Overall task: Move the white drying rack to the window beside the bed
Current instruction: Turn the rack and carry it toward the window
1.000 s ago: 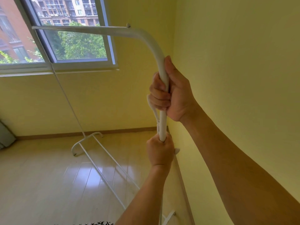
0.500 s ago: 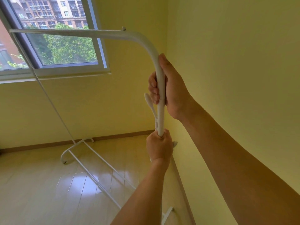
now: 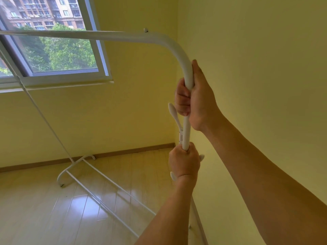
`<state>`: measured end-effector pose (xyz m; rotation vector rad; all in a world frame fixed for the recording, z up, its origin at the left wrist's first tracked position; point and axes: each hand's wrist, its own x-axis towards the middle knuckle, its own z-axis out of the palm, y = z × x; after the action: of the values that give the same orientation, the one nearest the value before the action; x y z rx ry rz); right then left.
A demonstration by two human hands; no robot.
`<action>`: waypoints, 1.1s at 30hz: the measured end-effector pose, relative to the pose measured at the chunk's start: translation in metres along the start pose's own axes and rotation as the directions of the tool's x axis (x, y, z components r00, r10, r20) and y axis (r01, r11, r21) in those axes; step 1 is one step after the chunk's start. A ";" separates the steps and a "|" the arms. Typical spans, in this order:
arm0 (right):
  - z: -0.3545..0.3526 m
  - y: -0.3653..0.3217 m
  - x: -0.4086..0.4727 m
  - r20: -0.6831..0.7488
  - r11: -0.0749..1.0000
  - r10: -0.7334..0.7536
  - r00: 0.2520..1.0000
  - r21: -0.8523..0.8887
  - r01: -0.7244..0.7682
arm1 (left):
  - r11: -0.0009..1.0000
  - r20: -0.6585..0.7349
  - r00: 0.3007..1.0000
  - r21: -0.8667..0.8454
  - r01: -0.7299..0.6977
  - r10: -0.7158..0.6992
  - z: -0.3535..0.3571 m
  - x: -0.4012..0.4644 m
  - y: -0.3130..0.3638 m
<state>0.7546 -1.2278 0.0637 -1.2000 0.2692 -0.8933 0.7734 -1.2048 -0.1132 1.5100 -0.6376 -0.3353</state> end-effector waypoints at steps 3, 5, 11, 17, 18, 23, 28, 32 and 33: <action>-0.019 -0.003 0.007 0.041 1.000 0.011 0.999 0.002 -0.011 | 0.987 0.182 0.983 -0.162 -0.006 0.036 0.011 0.006 -0.006; -0.023 -0.004 0.013 0.053 1.000 0.006 0.999 -0.003 -0.006 | 0.967 0.329 0.940 -0.253 -0.001 0.087 0.010 0.016 -0.007; -0.034 -0.009 0.029 0.020 0.998 -0.014 1.000 -0.061 0.015 | 0.982 0.689 0.725 -0.143 0.125 0.007 0.013 0.046 -0.006; -0.033 -0.008 0.028 0.044 0.988 -0.068 0.997 -0.135 0.073 | 0.985 0.364 0.931 -0.142 0.099 -0.041 0.021 0.029 -0.007; -0.031 -0.007 0.025 0.054 0.987 -0.069 0.996 -0.143 0.076 | 0.986 0.303 0.952 -0.139 0.096 -0.051 0.022 0.026 -0.009; -0.023 -0.010 0.004 0.108 0.981 -0.094 0.990 -0.158 0.111 | 0.981 0.154 0.988 -0.190 0.048 -0.019 0.017 0.003 -0.005; -0.008 -0.016 -0.028 0.165 0.979 -0.136 0.977 -0.130 0.158 | 0.971 0.073 0.997 -0.232 0.055 -0.039 0.006 -0.027 0.006; -0.001 -0.021 -0.049 0.201 0.983 -0.137 0.970 -0.097 0.159 | 0.972 0.037 0.998 -0.229 0.053 -0.046 -0.002 -0.045 0.009; -0.001 -0.022 -0.052 0.209 0.984 -0.136 0.968 -0.087 0.157 | 0.973 0.031 0.998 -0.225 0.051 -0.045 -0.004 -0.049 0.009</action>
<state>0.7109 -1.1923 0.0688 -1.4102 0.0630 -0.8853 0.7354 -1.1730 -0.1129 1.3066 -0.5642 -0.4500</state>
